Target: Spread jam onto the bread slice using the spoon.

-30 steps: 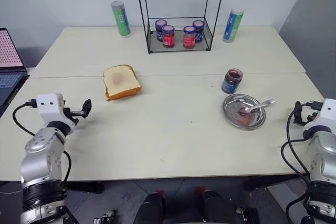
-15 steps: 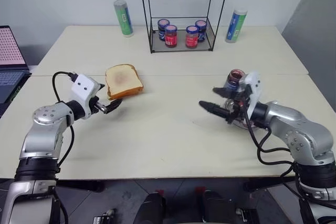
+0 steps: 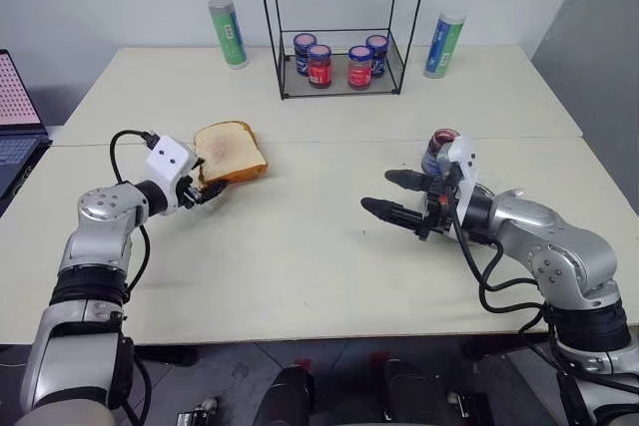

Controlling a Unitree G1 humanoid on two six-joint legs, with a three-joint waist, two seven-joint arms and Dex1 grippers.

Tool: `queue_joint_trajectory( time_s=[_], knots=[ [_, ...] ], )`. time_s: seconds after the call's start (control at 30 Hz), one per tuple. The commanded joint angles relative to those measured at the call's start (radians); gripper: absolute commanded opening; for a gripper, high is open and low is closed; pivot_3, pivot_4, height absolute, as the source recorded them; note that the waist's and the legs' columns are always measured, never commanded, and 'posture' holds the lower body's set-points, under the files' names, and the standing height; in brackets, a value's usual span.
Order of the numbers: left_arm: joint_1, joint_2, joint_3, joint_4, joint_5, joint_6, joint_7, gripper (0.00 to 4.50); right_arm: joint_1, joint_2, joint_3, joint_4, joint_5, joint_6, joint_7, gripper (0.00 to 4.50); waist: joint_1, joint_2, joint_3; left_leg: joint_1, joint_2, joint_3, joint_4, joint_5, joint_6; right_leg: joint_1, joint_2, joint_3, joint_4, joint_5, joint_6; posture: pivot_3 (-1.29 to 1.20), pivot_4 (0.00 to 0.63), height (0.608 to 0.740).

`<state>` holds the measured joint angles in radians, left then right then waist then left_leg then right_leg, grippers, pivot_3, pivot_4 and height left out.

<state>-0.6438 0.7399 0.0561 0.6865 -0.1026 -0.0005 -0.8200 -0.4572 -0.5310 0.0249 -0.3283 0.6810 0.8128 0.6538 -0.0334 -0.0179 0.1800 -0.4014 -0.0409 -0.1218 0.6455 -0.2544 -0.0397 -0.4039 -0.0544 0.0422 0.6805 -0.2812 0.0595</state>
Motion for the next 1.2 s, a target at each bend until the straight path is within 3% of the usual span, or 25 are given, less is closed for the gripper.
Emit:
queue_joint_trajectory(
  time_s=[0.03, 0.43, 0.57, 0.8, 0.97, 1.2],
  knots=[
    [-0.045, -0.007, 0.014, 0.03, 0.0, -0.046, -0.006, 2.25, -0.011, 0.003, -0.012, -0.033, -0.002, -0.012, 0.001, 4.5, 0.0, 0.0, 0.0, 0.0, 0.0, 0.0, 0.0, 0.0, 0.0, 0.0, 0.0, 0.0, 0.0, 0.0, 0.0, 0.0, 0.15, 0.74],
    [-0.104, -0.028, 0.05, 0.009, -0.051, -0.009, -0.032, 0.06, -0.006, 0.004, -0.027, -0.06, 0.021, 0.004, -0.009, 4.5, 0.0, 0.0, 0.0, 0.0, 0.0, 0.0, 0.0, 0.0, 0.0, 0.0, 0.0, 0.0, 0.0, 0.0, 0.0, 0.0, 0.15, 0.74],
    [-0.158, -0.111, 0.045, -0.196, -0.094, 0.093, 0.027, 0.06, -0.006, -0.017, -0.039, -0.086, 0.045, 0.032, 0.002, 4.5, 0.006, -0.001, 0.0, -0.001, 0.0, -0.002, 0.001, 0.0, 0.0, 0.0, 0.0, -0.001, 0.0, 0.0, 0.0, 0.0, 0.15, 0.74],
    [0.015, -0.206, -0.211, -0.545, 0.04, 0.082, -0.016, 0.06, 0.041, -0.064, -0.094, -0.141, 0.092, 0.083, -0.008, 4.5, 0.0, 0.0, -0.001, -0.002, 0.0, -0.001, 0.001, 0.002, -0.003, 0.0, -0.003, 0.001, 0.0, 0.0, 0.001, 0.0, 0.15, 0.74],
    [0.17, -0.157, -0.359, -0.572, 0.177, -0.04, -0.059, 0.06, 0.113, -0.083, -0.121, -0.181, 0.092, 0.093, -0.031, 4.5, -0.019, 0.0, -0.001, 0.0, 0.001, 0.001, -0.001, 0.0, 0.0, -0.001, 0.002, 0.003, 0.0, 0.0, 0.0, 0.0, 0.15, 0.74],
    [0.148, -0.082, -0.341, -0.481, 0.221, -0.141, -0.074, 0.06, 0.155, -0.079, -0.151, -0.215, 0.117, 0.109, -0.074, 4.5, -0.009, 0.0, -0.001, 0.0, 0.001, 0.0, 0.0, 0.0, 0.0, 0.001, 0.001, 0.002, 0.001, 0.0, 0.0, 0.0, 0.15, 0.74]
  ],
)
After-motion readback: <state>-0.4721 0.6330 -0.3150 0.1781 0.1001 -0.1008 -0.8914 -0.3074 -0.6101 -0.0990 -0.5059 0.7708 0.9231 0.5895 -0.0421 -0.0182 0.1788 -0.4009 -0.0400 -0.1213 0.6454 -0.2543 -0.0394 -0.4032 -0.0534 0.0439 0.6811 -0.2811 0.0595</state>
